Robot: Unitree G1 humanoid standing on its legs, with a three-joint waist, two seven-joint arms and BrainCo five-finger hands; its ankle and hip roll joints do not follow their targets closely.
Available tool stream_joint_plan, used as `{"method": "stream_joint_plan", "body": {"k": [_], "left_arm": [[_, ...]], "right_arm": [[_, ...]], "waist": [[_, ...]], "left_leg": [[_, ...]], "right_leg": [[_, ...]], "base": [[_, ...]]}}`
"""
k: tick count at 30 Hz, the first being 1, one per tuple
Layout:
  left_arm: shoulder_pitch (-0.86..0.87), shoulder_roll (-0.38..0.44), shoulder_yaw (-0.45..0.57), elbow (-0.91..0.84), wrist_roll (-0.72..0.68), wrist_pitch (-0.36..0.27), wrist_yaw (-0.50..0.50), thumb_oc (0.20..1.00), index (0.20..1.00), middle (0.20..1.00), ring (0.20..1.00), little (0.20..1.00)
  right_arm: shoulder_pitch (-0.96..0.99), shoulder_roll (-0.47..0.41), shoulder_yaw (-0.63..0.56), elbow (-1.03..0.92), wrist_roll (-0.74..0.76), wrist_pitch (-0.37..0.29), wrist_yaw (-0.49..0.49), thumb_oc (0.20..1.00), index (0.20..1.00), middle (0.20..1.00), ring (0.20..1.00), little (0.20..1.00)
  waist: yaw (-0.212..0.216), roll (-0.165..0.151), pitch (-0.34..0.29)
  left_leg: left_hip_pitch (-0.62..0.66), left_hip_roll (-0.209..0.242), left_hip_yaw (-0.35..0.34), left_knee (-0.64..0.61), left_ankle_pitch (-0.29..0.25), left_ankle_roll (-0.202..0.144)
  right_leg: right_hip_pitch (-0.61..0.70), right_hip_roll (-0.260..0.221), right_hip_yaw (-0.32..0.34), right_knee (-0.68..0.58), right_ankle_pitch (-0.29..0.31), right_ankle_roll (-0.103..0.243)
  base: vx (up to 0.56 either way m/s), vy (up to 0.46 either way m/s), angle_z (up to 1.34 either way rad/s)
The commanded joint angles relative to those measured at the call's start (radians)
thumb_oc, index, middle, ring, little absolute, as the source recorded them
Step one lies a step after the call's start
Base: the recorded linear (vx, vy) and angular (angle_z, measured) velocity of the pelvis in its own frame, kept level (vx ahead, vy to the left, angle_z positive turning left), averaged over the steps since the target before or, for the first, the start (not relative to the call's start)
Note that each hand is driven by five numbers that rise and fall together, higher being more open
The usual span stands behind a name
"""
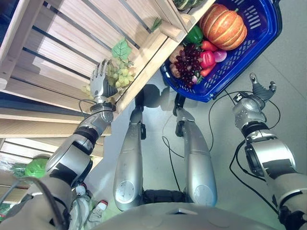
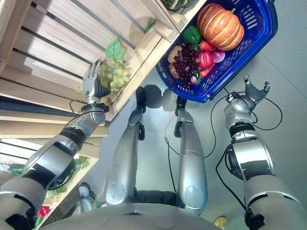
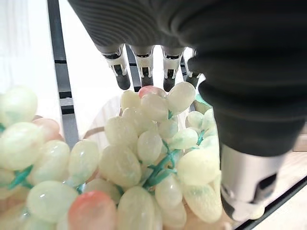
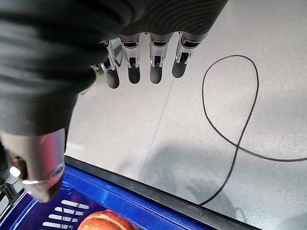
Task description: Pick up fruits and vegetables into the basket
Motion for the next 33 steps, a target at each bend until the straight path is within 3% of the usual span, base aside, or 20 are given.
{"method": "stream_joint_plan", "body": {"k": [1,16,21,25,28,33], "left_arm": [[0.083,-0.016,0.040,0.035,-0.007,0.011,-0.055,1.000,1.000,1.000,1.000,1.000],[-0.004,-0.008,0.000,0.119,-0.075,-0.053,-0.209,1.000,1.000,1.000,1.000,1.000],[-0.038,-0.004,-0.016,0.139,-0.070,-0.043,-0.275,1.000,1.000,1.000,1.000,1.000],[-0.072,-0.002,-0.042,0.152,-0.076,-0.055,-0.421,1.000,1.000,1.000,1.000,1.000],[-0.101,0.000,-0.074,0.166,-0.107,-0.098,-0.559,1.000,1.000,1.000,1.000,1.000],[-0.124,0.003,-0.099,0.162,-0.141,-0.121,-0.666,1.000,1.000,1.000,1.000,1.000]], "right_arm": [[0.080,0.001,-0.042,-0.017,0.009,-0.020,-0.020,1.000,1.000,1.000,1.000,1.000],[0.049,-0.010,-0.026,0.033,0.001,0.010,0.036,1.000,1.000,1.000,1.000,1.000],[0.032,-0.011,-0.020,0.022,-0.009,0.019,0.027,1.000,1.000,1.000,1.000,1.000],[0.013,-0.010,-0.014,0.017,-0.022,0.028,0.022,1.000,1.000,1.000,1.000,1.000],[-0.006,-0.011,-0.008,0.021,-0.032,0.035,0.019,1.000,1.000,1.000,1.000,1.000],[-0.014,-0.010,-0.007,0.023,-0.043,0.036,0.019,1.000,1.000,1.000,1.000,1.000]], "waist": [[0.026,-0.036,-0.042],[-0.001,-0.042,-0.042],[-0.009,-0.045,-0.042],[-0.017,-0.046,-0.042],[-0.027,-0.044,-0.042],[-0.034,-0.041,-0.042]], "left_leg": [[0.013,-0.063,0.039,0.082,-0.133,0.037],[0.009,-0.053,0.058,0.087,-0.131,0.036],[0.007,-0.051,0.062,0.085,-0.128,0.033],[0.006,-0.048,0.068,0.086,-0.129,0.030],[0.002,-0.044,0.077,0.094,-0.131,0.029],[-0.003,-0.042,0.082,0.104,-0.136,0.028]], "right_leg": [[0.047,0.037,0.011,-0.050,0.038,0.102],[0.036,0.049,0.031,-0.045,0.044,0.101],[0.033,0.052,0.037,-0.046,0.046,0.101],[0.031,0.054,0.041,-0.048,0.047,0.101],[0.026,0.055,0.049,-0.046,0.047,0.100],[0.021,0.056,0.054,-0.040,0.047,0.101]], "base": [[0.00,0.000,0.00],[0.00,0.007,0.00],[0.00,0.007,0.00],[0.00,0.008,-0.01],[0.01,0.034,-0.05],[0.01,0.014,0.00]]}}
